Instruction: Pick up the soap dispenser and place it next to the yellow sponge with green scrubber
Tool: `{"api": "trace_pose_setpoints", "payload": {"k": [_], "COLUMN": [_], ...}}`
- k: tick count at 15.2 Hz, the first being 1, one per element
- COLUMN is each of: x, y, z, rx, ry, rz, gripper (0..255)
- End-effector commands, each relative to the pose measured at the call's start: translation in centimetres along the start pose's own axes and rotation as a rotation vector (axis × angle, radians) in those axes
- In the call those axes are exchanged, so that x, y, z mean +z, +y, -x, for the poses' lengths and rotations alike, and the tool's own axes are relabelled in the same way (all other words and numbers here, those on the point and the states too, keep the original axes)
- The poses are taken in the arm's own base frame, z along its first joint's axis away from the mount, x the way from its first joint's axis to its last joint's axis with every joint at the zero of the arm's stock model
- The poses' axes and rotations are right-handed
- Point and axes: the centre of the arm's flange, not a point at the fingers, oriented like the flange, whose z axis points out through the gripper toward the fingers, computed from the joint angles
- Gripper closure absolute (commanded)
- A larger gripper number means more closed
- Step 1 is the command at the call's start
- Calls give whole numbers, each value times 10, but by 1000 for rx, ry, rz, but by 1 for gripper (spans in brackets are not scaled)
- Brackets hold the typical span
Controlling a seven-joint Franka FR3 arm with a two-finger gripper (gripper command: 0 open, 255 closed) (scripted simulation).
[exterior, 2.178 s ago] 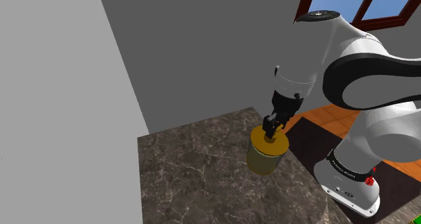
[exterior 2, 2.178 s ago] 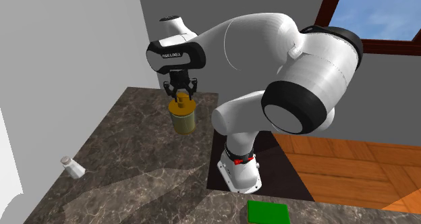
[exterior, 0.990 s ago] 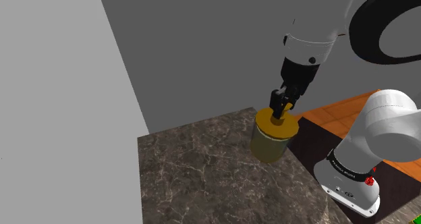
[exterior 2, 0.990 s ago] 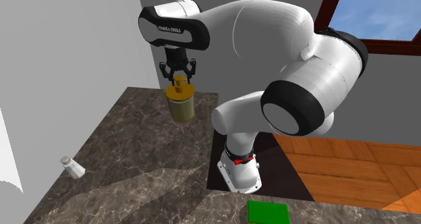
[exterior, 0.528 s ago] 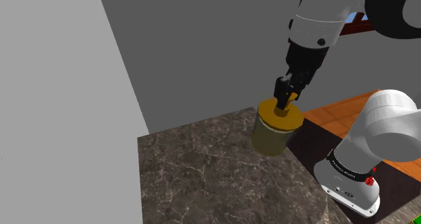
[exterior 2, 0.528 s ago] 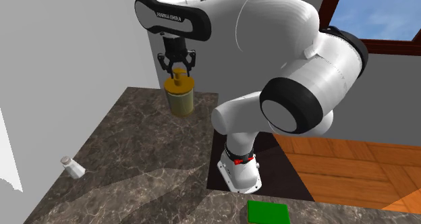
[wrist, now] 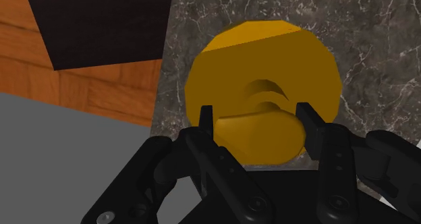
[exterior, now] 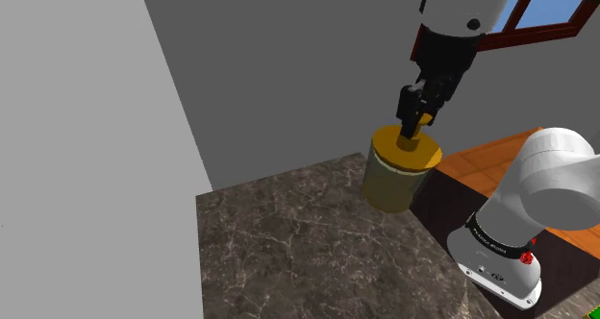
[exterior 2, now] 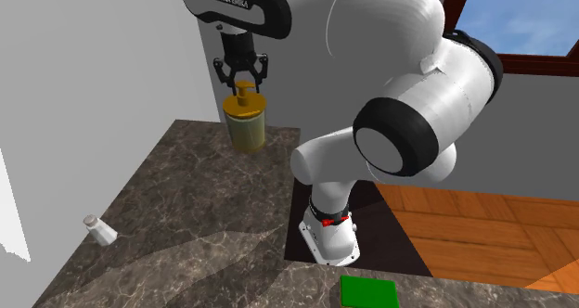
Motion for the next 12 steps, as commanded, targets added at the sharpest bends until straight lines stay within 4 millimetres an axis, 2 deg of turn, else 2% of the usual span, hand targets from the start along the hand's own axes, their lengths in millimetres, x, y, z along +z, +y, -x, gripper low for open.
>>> {"api": "trace_pose_setpoints", "payload": {"k": [1,12], "x": [-11,-69], "y": [0,2], "z": [0,0], "rx": [0,0], "ry": [0,0], "rz": [0,0], "gripper": [255,255]}}
